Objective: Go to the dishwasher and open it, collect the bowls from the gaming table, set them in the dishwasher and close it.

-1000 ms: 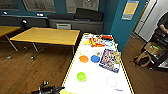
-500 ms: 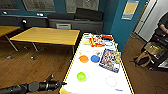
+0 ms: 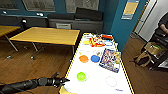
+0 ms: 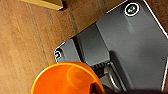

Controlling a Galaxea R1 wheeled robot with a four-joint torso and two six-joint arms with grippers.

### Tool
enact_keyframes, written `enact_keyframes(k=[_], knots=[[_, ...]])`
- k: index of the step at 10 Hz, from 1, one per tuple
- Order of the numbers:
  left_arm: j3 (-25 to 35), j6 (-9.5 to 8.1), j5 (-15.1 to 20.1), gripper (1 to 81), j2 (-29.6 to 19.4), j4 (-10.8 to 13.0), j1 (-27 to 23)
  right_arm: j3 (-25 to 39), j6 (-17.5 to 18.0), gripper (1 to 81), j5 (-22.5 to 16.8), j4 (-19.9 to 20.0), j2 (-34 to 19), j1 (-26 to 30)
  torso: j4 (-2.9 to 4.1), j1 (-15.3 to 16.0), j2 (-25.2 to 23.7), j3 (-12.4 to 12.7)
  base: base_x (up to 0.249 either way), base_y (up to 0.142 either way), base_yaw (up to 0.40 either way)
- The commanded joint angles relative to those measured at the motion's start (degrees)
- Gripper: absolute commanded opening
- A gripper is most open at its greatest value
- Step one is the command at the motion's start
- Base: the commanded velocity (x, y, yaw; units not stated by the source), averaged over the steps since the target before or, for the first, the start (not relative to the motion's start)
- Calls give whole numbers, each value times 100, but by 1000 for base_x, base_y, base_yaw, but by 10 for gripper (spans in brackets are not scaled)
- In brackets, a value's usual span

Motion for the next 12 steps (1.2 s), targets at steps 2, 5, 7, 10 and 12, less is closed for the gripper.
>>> enact_keyframes(k=[2, 5, 7, 10, 12], knots=[[-635, -587, 263, 811, 238, -116, -940, -16, -5, 10, -421, -70, -5, 347, 0, 0, 0, 0, 0, 0, 0], [-962, -587, 272, 811, 494, -107, -940, -272, -5, 10, -588, -79, 277, 479, 0, 0, 2, -2, 0, 0, 0], [-1138, -578, 290, 811, 652, -72, -913, -518, -22, 10, -685, -88, 470, 497, 0, 0, 2, -2, 0, 0, 0], [-1594, -578, 307, 811, 1090, -72, -922, -614, -31, 10, -738, -88, 567, 523, 0, 0, 2, -2, 0, 0, 0], [-2008, -666, 334, 811, 1461, -116, -966, -632, -31, 10, -755, -88, 629, 540, 0, 0, 2, -2, 0, 0, 0]])
